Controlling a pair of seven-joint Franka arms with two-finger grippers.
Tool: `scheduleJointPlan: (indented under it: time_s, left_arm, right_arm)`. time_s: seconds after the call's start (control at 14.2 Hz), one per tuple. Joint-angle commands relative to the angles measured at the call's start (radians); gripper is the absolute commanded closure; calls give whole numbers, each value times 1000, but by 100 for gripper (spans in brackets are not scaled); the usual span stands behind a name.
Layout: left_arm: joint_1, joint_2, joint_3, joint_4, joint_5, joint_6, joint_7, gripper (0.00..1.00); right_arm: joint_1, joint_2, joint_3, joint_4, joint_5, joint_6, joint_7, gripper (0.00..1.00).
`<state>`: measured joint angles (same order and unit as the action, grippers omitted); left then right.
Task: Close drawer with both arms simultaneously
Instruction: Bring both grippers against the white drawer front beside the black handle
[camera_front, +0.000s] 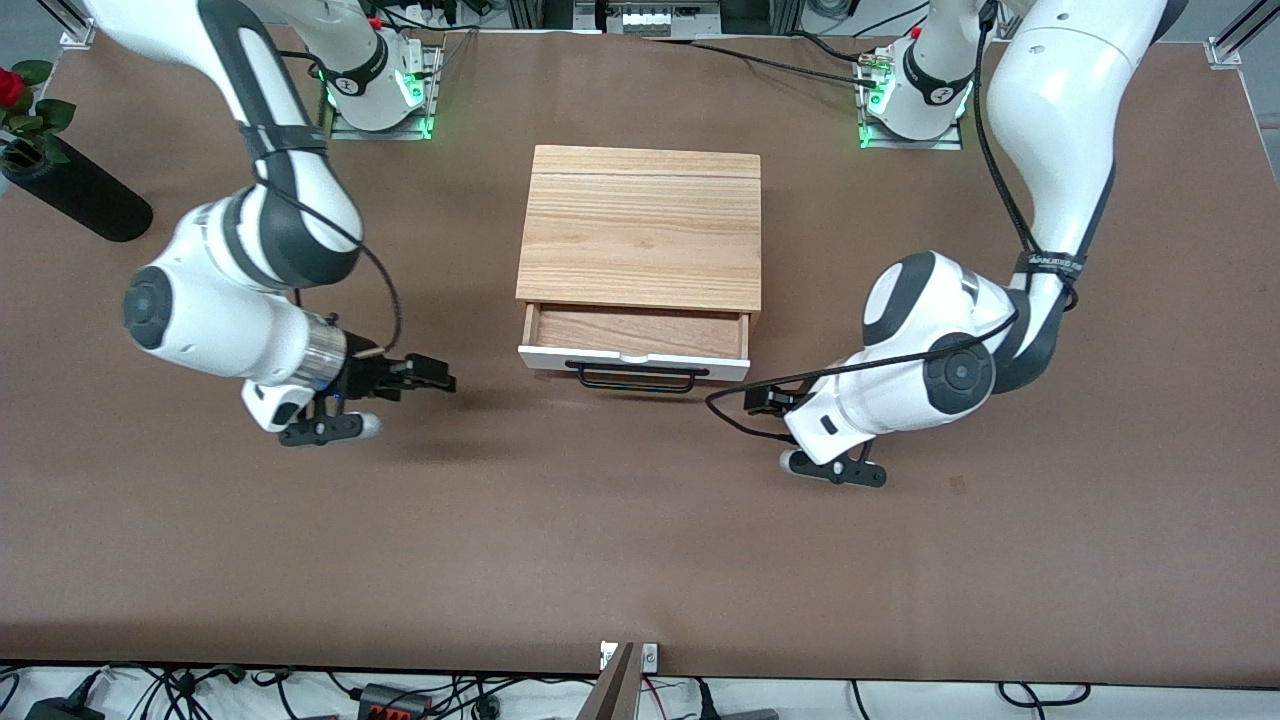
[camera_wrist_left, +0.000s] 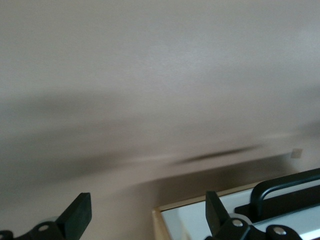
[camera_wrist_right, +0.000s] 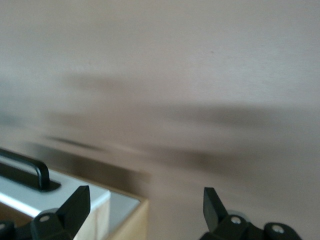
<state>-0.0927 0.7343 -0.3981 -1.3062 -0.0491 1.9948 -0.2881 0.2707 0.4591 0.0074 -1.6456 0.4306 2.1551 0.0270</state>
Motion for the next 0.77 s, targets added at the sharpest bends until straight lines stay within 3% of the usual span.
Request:
scheduleJointPlan:
  time_s: [0.0,0.35,0.7]
  left_arm:
    - [-4,31,-27,30,5,36,-71,0]
    - [-2,23,-50,-10,9,22,-63,0]
    - [4,7,-77,-27,11,-56,-59,0]
  right_arm:
    - [89,42,-6,21,13,99,143,0]
    - [221,104,-6,18,13,256,290,0]
    - [257,104,-6,-2,10,255,300,0]
